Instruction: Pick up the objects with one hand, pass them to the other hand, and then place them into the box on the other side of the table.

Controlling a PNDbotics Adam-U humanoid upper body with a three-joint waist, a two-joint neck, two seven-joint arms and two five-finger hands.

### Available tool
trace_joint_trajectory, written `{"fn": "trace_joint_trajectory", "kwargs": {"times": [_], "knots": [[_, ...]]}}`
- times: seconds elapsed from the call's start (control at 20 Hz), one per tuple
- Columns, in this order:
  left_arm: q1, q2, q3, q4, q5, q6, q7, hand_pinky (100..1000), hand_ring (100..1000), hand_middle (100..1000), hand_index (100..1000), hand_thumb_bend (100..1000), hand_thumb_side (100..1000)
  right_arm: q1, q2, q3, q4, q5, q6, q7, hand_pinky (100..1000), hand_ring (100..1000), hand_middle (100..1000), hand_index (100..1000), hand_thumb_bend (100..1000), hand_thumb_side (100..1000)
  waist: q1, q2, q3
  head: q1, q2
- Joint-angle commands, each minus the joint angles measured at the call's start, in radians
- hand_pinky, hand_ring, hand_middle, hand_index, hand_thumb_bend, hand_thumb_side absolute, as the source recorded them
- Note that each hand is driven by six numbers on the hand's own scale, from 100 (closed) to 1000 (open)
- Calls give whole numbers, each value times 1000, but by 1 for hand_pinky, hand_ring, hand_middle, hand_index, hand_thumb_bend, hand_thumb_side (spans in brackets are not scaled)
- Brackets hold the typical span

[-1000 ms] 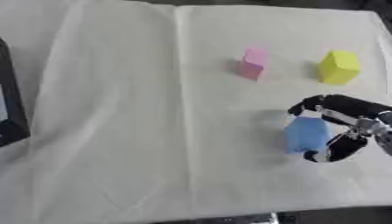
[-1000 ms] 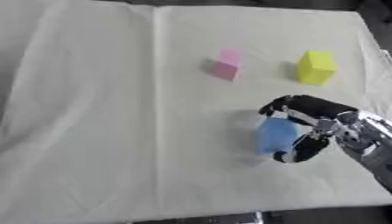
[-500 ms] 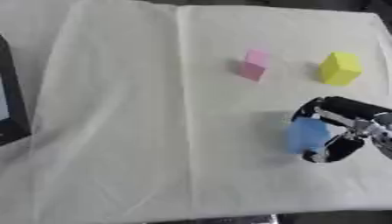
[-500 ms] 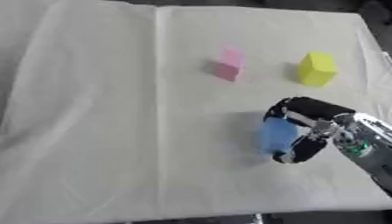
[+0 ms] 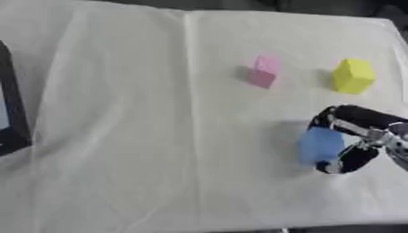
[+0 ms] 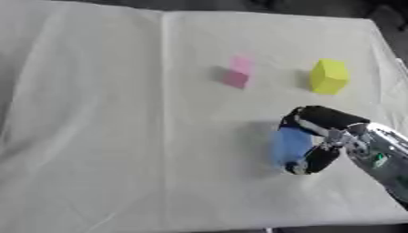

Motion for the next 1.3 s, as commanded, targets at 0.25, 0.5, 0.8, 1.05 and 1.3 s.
{"fn": "trace_joint_trajectory", "kwargs": {"times": [0.25, 0.5, 0.8, 1.05, 1.3], "knots": [[-2, 20, 7, -24, -6, -5, 0, 770, 772, 836, 942, 399, 1000, -12, -11, -50, -48, -157, 52, -167, 782, 566, 376, 468, 229, 100, 5, -23, 0, -4, -3], [-1, 21, 8, -26, -8, -6, -1, 770, 773, 837, 942, 400, 1000, -13, -23, -56, -51, -205, 50, -222, 778, 562, 356, 449, 228, 100, 2, -27, 3, -2, -5], [-2, 23, 7, -30, -9, -7, -3, 770, 773, 837, 941, 398, 1000, -30, -18, -70, -51, -230, 30, -245, 774, 539, 342, 436, 175, 100, 2, -29, 6, -1, -9], [-6, 34, -4, -38, -13, 2, -15, 769, 768, 821, 932, 398, 1000, -84, 27, -53, -51, -274, 23, -326, 774, 501, 326, 421, 108, 100, 8, -35, 12, 6, -9], [-17, 65, -42, -70, -12, 64, -42, 767, 759, 796, 921, 376, 994, -161, 84, -9, -51, -225, 0, -397, 778, 496, 328, 423, 123, 100, 15, -41, 21, 15, -8]]}}
